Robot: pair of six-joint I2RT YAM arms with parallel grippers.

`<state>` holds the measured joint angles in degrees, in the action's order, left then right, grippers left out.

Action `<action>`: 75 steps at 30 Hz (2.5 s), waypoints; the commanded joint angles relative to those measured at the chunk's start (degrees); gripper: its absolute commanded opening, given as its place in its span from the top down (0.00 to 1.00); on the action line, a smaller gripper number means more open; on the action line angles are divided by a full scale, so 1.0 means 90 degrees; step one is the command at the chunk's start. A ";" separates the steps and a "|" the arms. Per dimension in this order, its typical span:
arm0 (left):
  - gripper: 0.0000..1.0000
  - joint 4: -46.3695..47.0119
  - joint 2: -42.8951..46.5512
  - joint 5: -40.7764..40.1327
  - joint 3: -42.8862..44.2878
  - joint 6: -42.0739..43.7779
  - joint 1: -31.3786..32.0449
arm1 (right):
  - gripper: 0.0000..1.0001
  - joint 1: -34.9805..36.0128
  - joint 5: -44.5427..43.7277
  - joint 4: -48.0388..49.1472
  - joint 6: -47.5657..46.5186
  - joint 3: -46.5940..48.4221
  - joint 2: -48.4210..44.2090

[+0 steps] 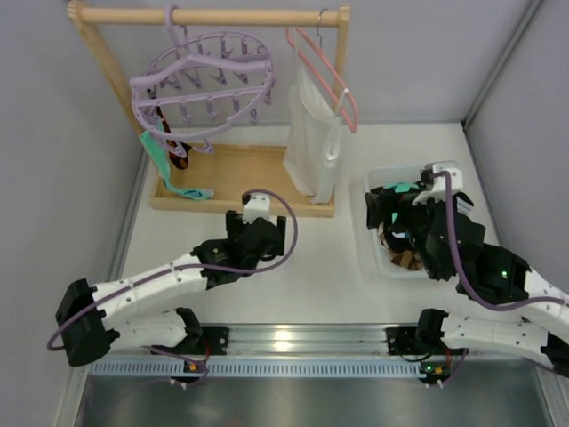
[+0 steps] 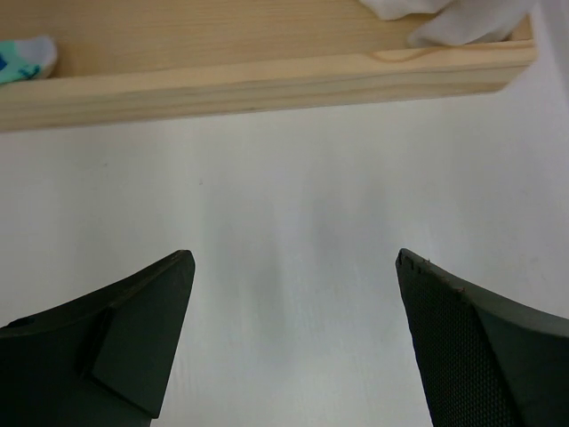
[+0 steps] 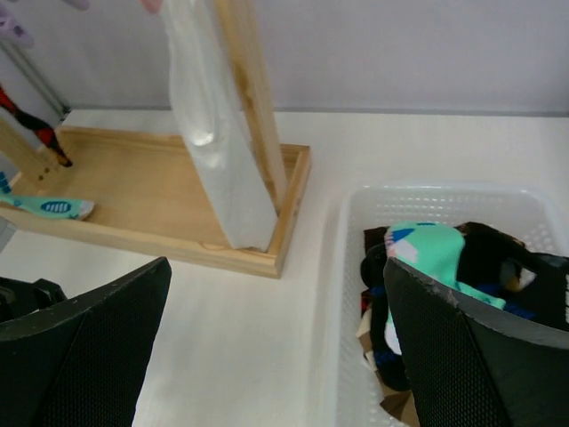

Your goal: Remove the socks clipped to the hanger

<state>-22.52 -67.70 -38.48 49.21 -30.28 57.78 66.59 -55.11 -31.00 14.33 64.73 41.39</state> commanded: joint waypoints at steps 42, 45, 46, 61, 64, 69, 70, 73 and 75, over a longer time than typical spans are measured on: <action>0.41 0.4387 -0.2829 -0.1300 0.0050 0.0523 -0.5395 | 0.00 -0.0611 0.4268 0.3025 -0.0518 -0.1802 0.1388; 0.57 0.4378 -0.2810 -0.1437 -0.0018 0.0474 -0.5395 | 0.01 -0.0611 0.4288 0.3025 -0.0537 -0.1802 0.1417; 0.65 0.4378 -0.2761 -0.1447 -0.0038 0.0474 -0.5394 | 0.01 -0.0611 0.4278 0.3025 -0.0557 -0.1792 0.1437; 1.00 0.4329 -0.0242 -0.1621 -0.1296 0.0572 -0.3913 | 0.00 -0.0631 0.3956 0.2908 -0.0401 -0.1831 0.0871; 1.00 0.4164 0.0110 -0.2060 -0.1531 0.0542 -0.2578 | 0.01 -0.0631 0.3839 0.2791 -0.0245 -0.1870 0.0471; 1.00 0.3938 0.0043 -0.2656 -0.1503 0.0522 -0.1080 | 0.01 -0.0631 0.3478 0.2538 -0.0185 -0.1783 -0.0233; 1.00 0.3928 -0.0064 -0.2861 -0.1455 0.0591 -0.0575 | 0.01 -0.0641 0.3419 0.2488 -0.0205 -0.1724 -0.0291; 1.00 0.3938 -0.0572 -0.3380 -0.1113 0.0786 0.0159 | 0.01 -0.0641 0.3302 0.2226 -0.0331 -0.1334 -0.0195; 1.00 0.3928 -0.0924 -0.3448 -0.0830 0.0826 0.0386 | 0.01 -0.0631 0.3272 0.2049 -0.0371 -0.0916 0.0039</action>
<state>12.36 -73.19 -64.40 37.93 -24.14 58.33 61.60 -23.51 -10.11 11.64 50.50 39.57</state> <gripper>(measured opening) 0.029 0.993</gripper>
